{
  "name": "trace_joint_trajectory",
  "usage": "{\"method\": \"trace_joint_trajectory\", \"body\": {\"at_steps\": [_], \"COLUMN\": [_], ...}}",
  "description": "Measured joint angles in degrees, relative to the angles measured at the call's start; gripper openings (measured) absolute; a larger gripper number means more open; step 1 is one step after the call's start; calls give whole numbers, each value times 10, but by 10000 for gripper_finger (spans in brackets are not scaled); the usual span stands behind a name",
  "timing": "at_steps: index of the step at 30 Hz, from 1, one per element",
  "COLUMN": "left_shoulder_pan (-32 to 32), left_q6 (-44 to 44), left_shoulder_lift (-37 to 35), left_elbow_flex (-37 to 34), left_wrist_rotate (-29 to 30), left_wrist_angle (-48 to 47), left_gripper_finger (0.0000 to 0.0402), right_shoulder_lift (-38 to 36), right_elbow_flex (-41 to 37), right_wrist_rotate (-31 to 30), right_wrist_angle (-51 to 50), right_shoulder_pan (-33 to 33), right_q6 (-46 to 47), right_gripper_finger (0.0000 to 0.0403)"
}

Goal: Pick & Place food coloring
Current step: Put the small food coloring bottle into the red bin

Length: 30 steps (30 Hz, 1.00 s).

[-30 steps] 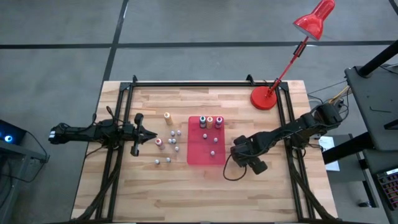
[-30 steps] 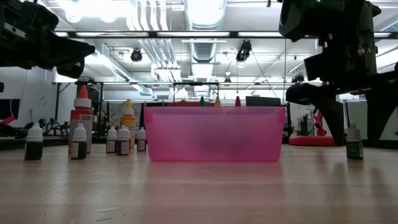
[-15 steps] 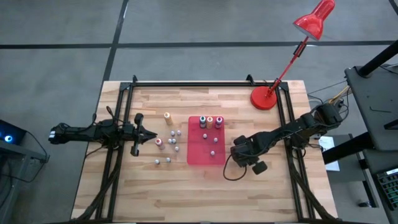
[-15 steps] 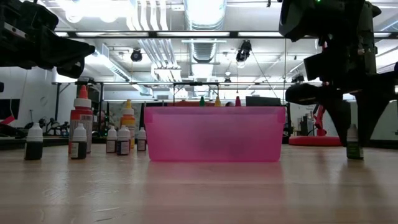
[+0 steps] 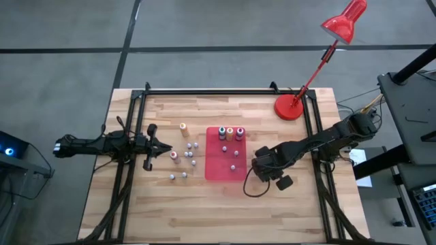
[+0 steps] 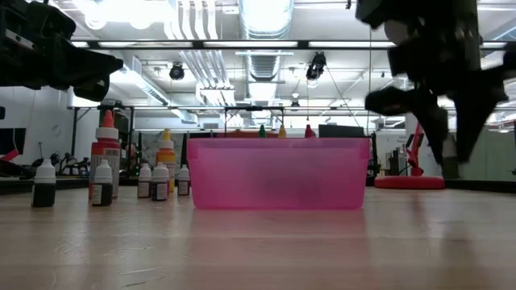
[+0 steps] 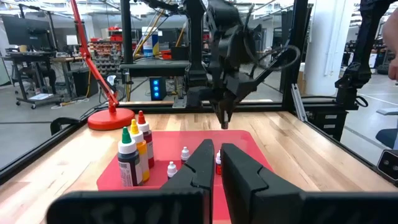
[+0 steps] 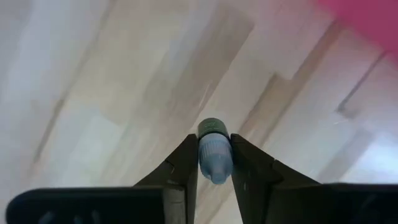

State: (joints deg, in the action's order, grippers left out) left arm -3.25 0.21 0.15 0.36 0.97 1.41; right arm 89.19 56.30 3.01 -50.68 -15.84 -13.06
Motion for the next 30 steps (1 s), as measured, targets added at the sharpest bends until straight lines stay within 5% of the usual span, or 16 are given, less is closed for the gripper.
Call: {"method": "trace_joint_trajectory", "body": {"at_steps": [30], "left_shoulder_pan": [0], "left_q6": [0], "left_shoulder_lift": [0], "left_elbow_flex": [0], "left_wrist_rotate": [0], "left_wrist_angle": [0], "left_gripper_finger": [3], "right_shoulder_lift": [110], "right_elbow_flex": [252], "right_wrist_rotate": [4], "right_wrist_angle": [-78], "right_shoulder_pan": [34], "right_q6": [-55], "right_gripper_finger": [69]}}
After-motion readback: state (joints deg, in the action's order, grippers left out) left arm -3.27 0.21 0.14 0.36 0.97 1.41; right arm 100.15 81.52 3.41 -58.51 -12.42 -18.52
